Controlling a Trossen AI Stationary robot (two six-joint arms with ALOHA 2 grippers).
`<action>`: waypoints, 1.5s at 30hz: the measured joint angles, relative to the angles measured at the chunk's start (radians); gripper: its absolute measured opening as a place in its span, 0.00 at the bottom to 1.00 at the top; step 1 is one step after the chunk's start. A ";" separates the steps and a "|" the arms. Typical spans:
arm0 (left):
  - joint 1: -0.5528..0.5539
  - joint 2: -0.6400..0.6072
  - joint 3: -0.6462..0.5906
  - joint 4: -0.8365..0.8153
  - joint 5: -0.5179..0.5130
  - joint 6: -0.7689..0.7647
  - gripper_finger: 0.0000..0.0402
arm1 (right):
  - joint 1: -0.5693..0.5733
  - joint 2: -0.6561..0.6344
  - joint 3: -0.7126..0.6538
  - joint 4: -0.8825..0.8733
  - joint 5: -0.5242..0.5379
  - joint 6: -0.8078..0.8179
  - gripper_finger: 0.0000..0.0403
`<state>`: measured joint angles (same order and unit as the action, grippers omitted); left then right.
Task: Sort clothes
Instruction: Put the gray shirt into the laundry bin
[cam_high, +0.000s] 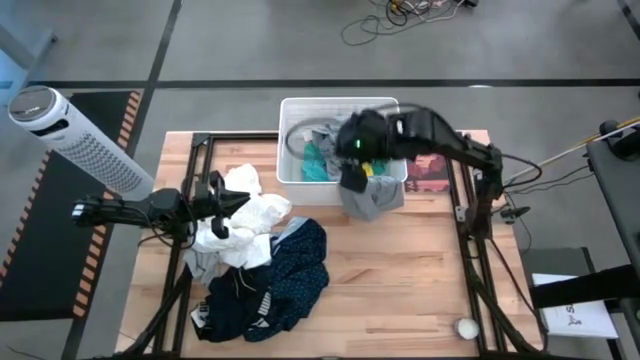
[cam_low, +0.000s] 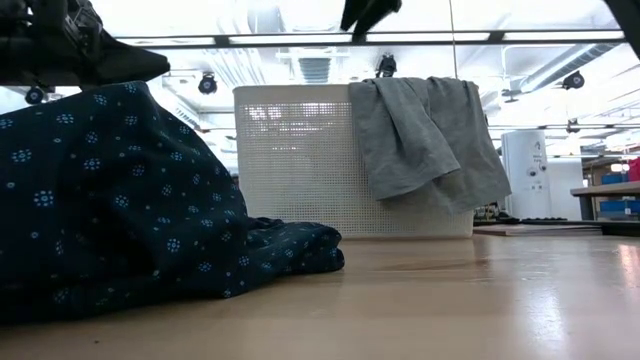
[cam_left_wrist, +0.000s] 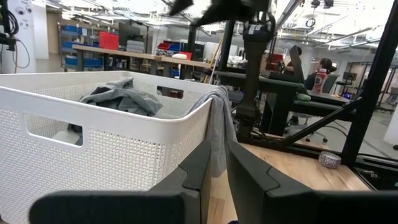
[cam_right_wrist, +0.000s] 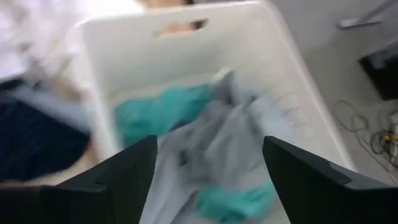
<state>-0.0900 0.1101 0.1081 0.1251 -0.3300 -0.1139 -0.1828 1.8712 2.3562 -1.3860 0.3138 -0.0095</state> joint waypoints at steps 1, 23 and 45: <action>0.000 0.000 0.000 0.000 0.000 0.000 0.09 | 0.030 -0.002 0.000 -0.023 0.000 0.016 0.68; 0.000 0.000 0.000 0.000 0.000 0.000 0.09 | 0.404 -0.009 -0.372 -0.186 0.355 0.724 0.73; 0.000 0.000 0.000 0.000 0.000 0.000 0.09 | 0.358 -0.009 -0.771 -0.028 0.421 1.072 0.67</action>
<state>-0.0898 0.1101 0.1081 0.1253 -0.3302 -0.1140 0.1757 1.8618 1.5856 -1.4143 0.7345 1.0622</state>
